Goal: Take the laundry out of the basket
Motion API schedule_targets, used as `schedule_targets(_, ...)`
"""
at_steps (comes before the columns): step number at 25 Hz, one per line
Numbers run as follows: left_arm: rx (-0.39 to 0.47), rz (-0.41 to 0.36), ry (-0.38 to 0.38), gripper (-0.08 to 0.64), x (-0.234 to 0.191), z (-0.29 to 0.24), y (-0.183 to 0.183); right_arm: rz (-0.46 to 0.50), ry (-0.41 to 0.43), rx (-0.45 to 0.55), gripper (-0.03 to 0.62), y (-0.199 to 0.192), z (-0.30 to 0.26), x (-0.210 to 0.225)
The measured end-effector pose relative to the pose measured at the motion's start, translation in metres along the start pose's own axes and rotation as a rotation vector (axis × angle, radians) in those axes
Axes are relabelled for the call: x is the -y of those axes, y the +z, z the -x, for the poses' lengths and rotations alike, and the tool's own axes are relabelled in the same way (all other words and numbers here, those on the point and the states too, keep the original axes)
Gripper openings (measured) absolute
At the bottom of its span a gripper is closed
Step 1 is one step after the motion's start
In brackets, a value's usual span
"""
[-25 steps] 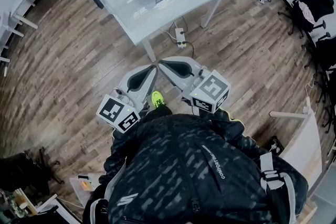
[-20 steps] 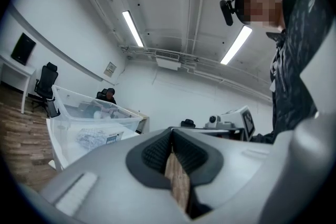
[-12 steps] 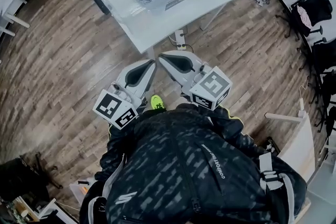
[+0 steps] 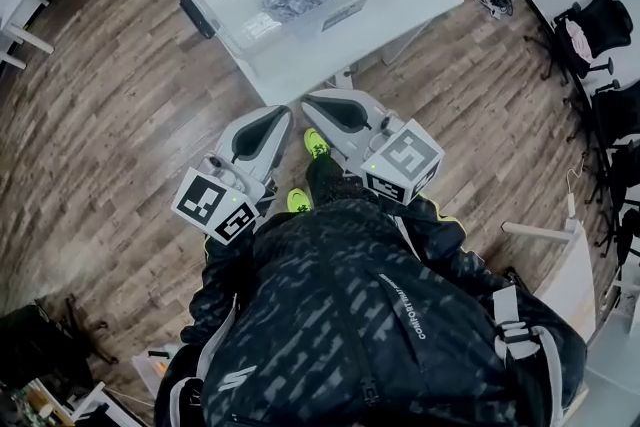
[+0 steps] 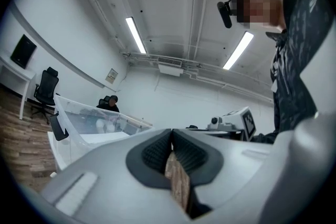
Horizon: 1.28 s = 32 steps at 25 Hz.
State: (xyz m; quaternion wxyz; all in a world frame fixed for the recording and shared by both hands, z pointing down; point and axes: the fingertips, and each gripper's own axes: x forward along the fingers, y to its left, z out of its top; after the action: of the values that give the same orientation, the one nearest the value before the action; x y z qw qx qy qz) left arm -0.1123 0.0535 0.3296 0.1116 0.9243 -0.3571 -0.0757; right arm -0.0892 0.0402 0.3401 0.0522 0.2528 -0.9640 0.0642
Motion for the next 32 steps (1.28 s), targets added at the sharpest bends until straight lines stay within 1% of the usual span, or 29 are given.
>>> schedule_targets(4, 0.0, -0.015, 0.022, 0.012, -0.017, -0.012, 0.005, 0.013, 0.016, 0.014, 0.0, 0.007, -0.013, 0.018)
schedule_targets(8, -0.005, -0.026, 0.05, 0.012, -0.046, -0.029, 0.014, 0.03, 0.036, 0.013, 0.0, 0.015, -0.036, 0.044)
schedule_targets(12, -0.008, -0.036, 0.08, 0.012, -0.08, -0.056, 0.026, 0.03, 0.068, 0.017, 0.0, 0.026, -0.062, 0.079)
schedule_targets(17, -0.01, -0.033, 0.109, 0.012, -0.117, -0.088, 0.031, 0.024, 0.115, 0.017, 0.0, 0.032, -0.089, 0.117)
schedule_targets(23, -0.009, -0.021, 0.124, 0.012, -0.159, -0.138, 0.042, 0.036, 0.144, 0.0, 0.0, 0.047, -0.117, 0.176)
schedule_targets(27, -0.002, -0.002, 0.139, 0.011, -0.181, -0.169, 0.046, 0.047, 0.188, -0.004, 0.0, 0.056, -0.129, 0.209)
schedule_targets(32, 0.018, -0.003, 0.187, 0.012, -0.214, -0.196, 0.054, 0.069, 0.233, -0.019, 0.0, 0.064, -0.154, 0.247)
